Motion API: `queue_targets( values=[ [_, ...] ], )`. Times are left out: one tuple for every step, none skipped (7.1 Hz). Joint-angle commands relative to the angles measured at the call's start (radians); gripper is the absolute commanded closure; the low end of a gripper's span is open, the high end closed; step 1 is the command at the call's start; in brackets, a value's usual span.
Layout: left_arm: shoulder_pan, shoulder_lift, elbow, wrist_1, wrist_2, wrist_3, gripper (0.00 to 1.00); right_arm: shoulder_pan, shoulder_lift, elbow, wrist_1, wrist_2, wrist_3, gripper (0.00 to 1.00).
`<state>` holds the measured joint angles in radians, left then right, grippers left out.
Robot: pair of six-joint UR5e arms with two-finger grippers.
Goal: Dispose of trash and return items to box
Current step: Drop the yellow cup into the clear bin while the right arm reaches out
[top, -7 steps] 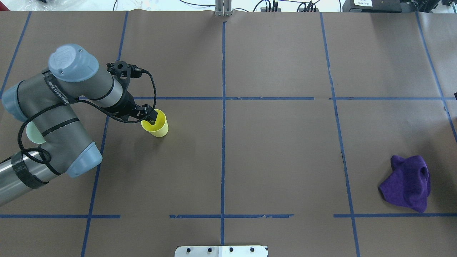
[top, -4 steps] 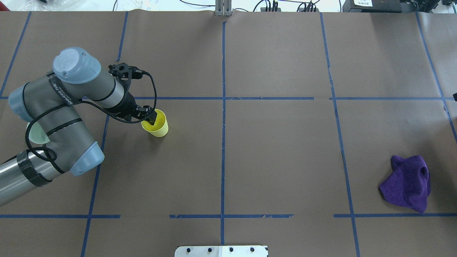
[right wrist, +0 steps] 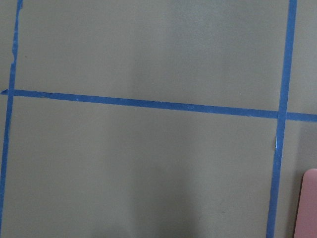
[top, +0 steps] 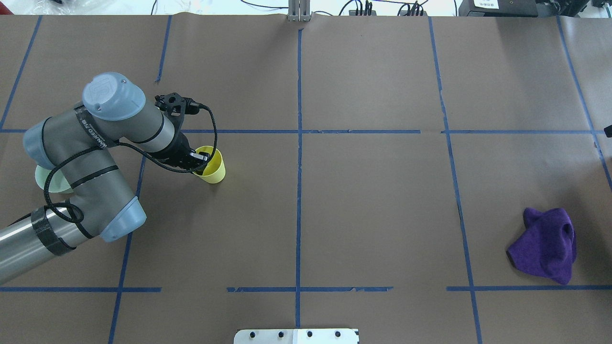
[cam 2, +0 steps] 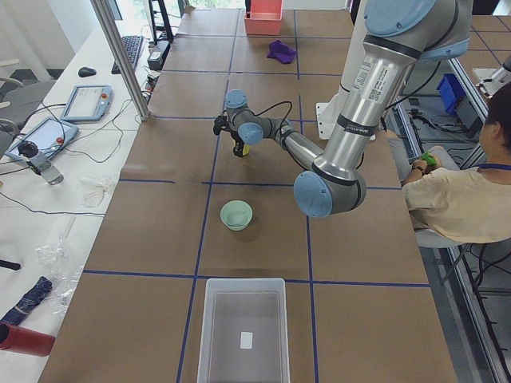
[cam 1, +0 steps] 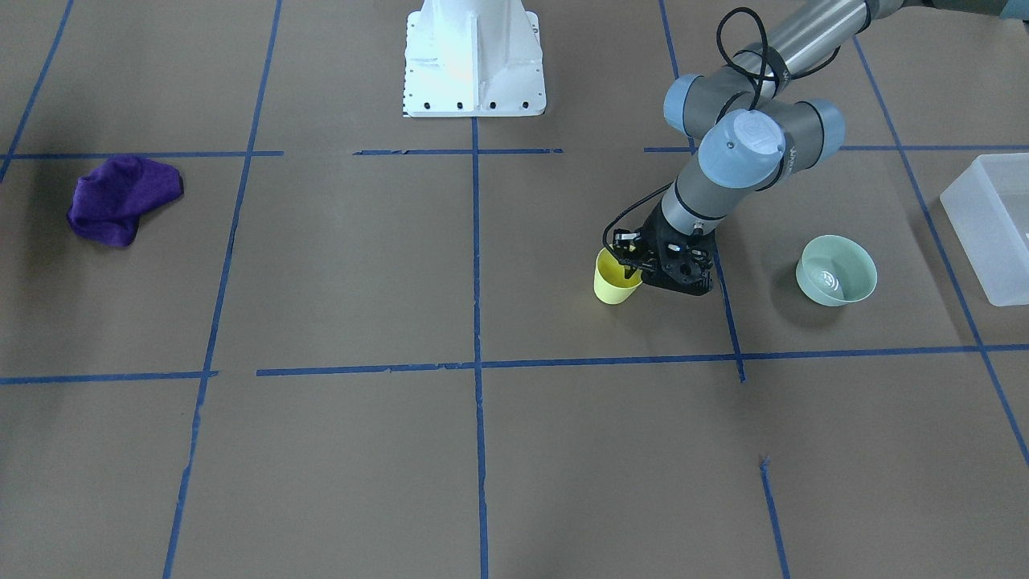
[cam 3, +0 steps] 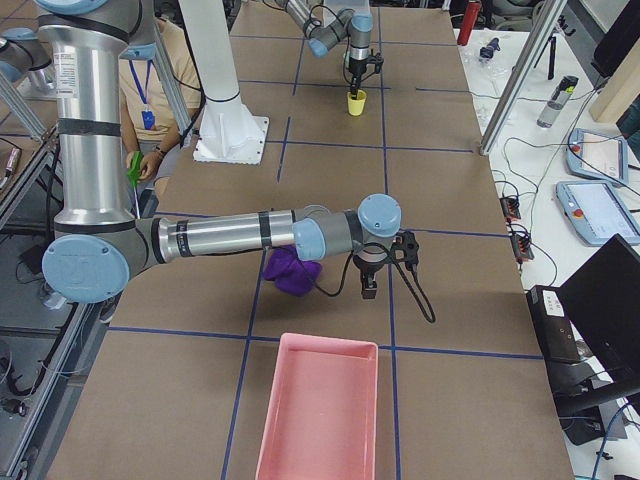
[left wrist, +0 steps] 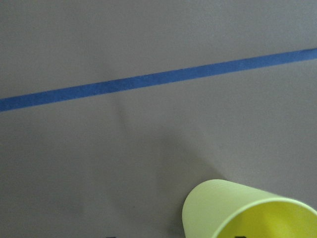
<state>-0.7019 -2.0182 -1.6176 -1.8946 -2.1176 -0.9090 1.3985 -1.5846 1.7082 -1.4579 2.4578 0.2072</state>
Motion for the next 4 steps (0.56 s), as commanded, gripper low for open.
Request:
queue_targets(
  values=[
    [-0.028,0.006,-0.086,0.006,-0.007,-0.072,1.0,-0.018,0.0,0.004,0.002,0.033,0.006,0.0],
    [-0.106,0.018,-0.163,0.05,-0.004,-0.091,1.0,-0.021,0.002,0.03,0.005,0.04,0.032,0.0],
    [-0.236,0.059,-0.238,0.151,-0.005,-0.065,1.0,-0.076,0.0,0.078,0.011,0.037,0.119,0.0],
    [-0.354,0.093,-0.26,0.184,-0.007,0.059,1.0,-0.164,0.0,0.126,0.014,0.024,0.258,0.0]
  ],
)
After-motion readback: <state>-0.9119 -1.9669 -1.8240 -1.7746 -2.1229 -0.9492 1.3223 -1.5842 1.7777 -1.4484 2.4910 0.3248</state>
